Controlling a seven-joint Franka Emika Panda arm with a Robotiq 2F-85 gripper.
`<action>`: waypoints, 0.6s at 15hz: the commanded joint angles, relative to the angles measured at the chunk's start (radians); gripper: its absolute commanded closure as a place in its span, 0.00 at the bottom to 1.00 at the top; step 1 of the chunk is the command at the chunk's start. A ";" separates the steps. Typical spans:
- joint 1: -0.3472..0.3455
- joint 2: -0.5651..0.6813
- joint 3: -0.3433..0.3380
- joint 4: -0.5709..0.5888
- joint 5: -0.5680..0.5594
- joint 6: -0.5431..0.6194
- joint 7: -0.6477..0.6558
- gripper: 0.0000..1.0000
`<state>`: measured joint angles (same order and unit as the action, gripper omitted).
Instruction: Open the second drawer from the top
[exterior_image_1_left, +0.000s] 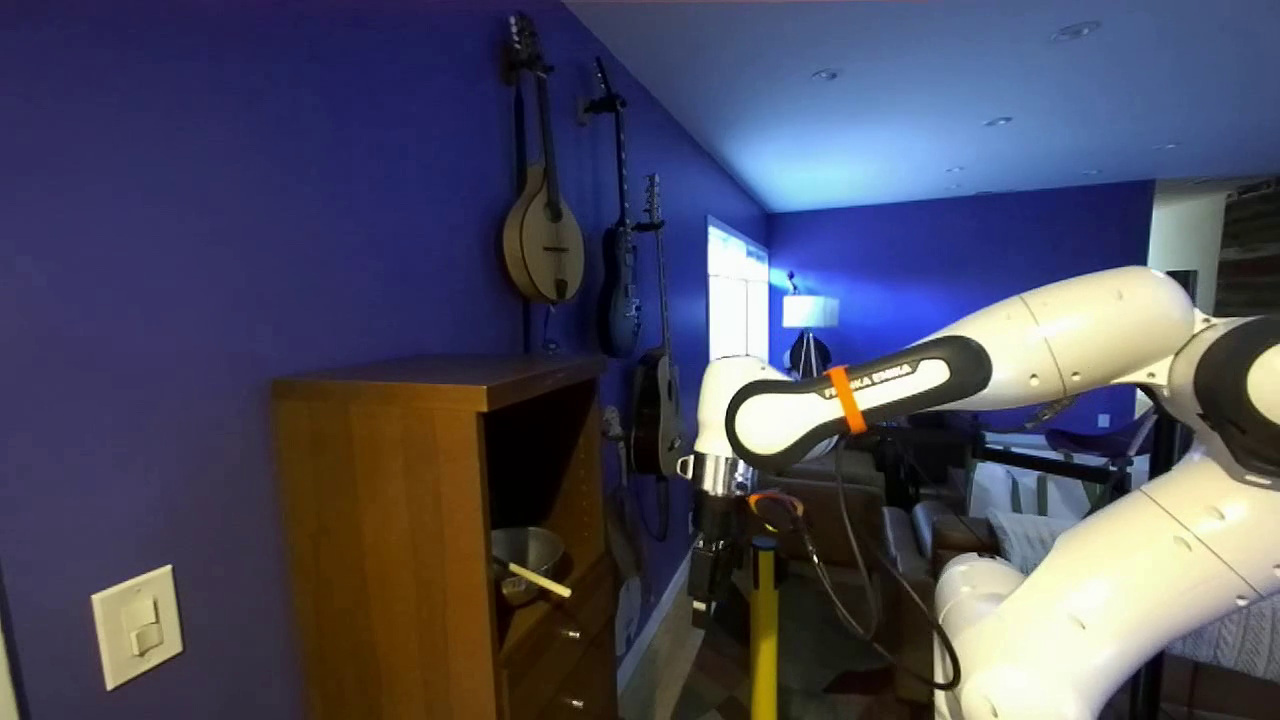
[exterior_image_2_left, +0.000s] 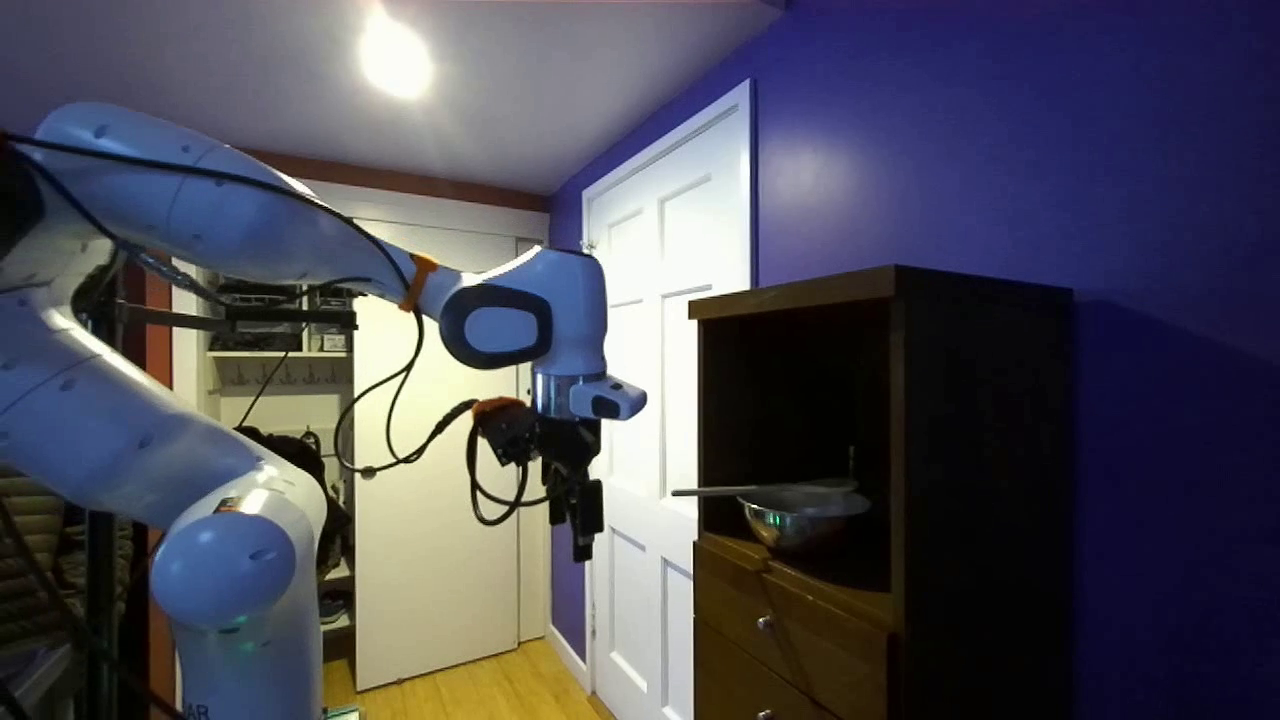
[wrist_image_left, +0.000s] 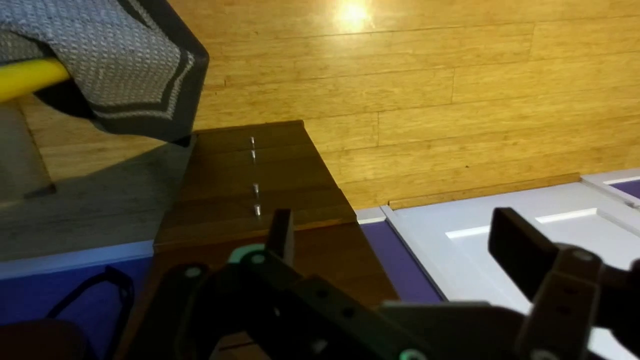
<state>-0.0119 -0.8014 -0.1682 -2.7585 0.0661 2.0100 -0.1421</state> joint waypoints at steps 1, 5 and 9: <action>-0.008 0.165 0.032 0.000 0.010 0.130 0.025 0.00; -0.023 0.346 0.046 -0.008 -0.015 0.205 0.041 0.00; -0.018 0.373 0.044 -0.011 0.004 0.184 0.013 0.00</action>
<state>-0.0176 -0.4272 -0.1367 -2.7706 0.0640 2.1976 -0.1248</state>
